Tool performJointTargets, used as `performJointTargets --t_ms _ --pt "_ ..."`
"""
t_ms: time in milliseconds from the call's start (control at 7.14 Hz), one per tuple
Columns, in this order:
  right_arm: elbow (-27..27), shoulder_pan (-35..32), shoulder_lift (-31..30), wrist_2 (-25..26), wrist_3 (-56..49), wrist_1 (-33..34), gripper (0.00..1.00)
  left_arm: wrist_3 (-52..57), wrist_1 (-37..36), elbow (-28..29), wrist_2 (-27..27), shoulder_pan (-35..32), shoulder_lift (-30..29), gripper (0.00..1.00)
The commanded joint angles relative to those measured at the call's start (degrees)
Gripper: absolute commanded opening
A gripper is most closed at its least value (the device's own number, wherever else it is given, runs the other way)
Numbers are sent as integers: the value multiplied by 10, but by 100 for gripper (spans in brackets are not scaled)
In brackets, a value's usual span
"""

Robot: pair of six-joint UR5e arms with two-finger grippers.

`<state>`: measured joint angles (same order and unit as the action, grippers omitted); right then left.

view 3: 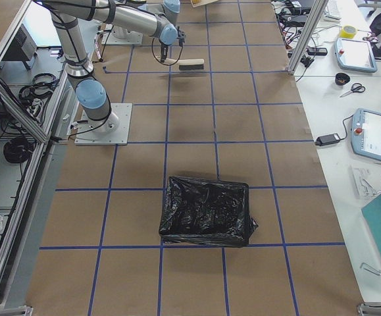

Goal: Sweep and dump trash in nearest bin
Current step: 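Carry the loaded dustpan with the left gripper over the bin and tip it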

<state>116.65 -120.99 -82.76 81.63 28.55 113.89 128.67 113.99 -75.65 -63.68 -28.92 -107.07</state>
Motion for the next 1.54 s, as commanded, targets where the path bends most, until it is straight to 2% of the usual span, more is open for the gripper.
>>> performJointTargets --t_ms 0,840,1121,1401 --pt "4 2 0 -1 1 -1 0 0 23 25 18 39 3 0" --pt "10 2 1 -2 1 0 0 -1 20 47 122 169 -5 0" --pt "9 2 2 -3 1 1 0 -27 -16 52 150 194 -19 0" --pt "9 2 8 -3 1 2 0 -86 -67 51 141 209 -30 0"
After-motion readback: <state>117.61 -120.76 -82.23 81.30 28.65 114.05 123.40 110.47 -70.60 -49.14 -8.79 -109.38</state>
